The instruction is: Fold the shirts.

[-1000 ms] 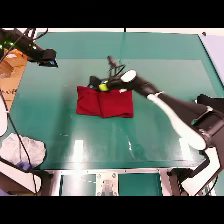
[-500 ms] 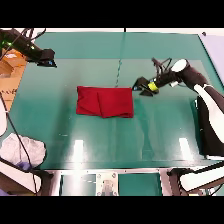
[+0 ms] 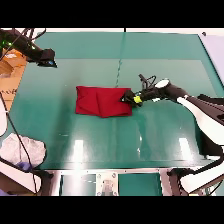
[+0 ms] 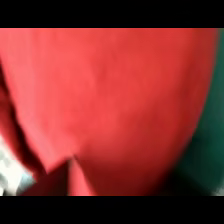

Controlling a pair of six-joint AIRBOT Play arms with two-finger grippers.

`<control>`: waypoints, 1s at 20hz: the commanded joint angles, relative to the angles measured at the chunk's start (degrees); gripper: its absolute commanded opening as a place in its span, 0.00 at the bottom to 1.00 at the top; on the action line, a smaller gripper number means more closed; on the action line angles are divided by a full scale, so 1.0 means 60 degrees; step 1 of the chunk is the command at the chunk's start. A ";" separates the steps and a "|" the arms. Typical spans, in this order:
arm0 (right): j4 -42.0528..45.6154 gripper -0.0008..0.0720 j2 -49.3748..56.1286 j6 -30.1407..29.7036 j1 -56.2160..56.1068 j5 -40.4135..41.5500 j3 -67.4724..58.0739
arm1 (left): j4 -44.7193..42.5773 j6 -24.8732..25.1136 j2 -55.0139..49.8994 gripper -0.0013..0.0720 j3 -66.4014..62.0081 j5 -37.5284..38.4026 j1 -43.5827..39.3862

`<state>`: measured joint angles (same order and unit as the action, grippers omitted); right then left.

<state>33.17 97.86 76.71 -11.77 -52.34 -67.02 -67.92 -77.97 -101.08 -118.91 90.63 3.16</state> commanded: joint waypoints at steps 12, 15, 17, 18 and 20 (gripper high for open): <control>0.0397 0.04 -0.2288 0.1475 0.5158 -0.2259 -0.5118 | 0.0047 -0.0004 0.0007 0.05 -0.0007 0.0160 0.0007; 0.0426 0.04 -0.2320 0.1472 0.7042 -0.2248 -0.5115 | 0.0109 0.0000 0.0007 0.05 -0.0007 0.0157 0.0007; 0.0590 0.04 -0.2320 0.1464 0.8174 -0.2106 -0.5111 | 0.0135 -0.0004 0.0011 0.05 0.0047 0.0149 0.0007; 0.0696 0.04 -0.2320 0.1464 0.8663 -0.2036 -0.5107 | 0.0178 -0.0004 0.0011 0.06 0.0160 0.0138 0.0007; 0.0918 0.04 -0.2313 0.1461 0.9530 -0.2022 -0.5104 | 0.0178 0.0004 0.0011 0.05 0.0503 0.0149 0.0007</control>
<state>36.95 84.18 85.14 37.21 -64.73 -97.34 -67.11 -78.04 -101.03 -117.54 91.55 3.18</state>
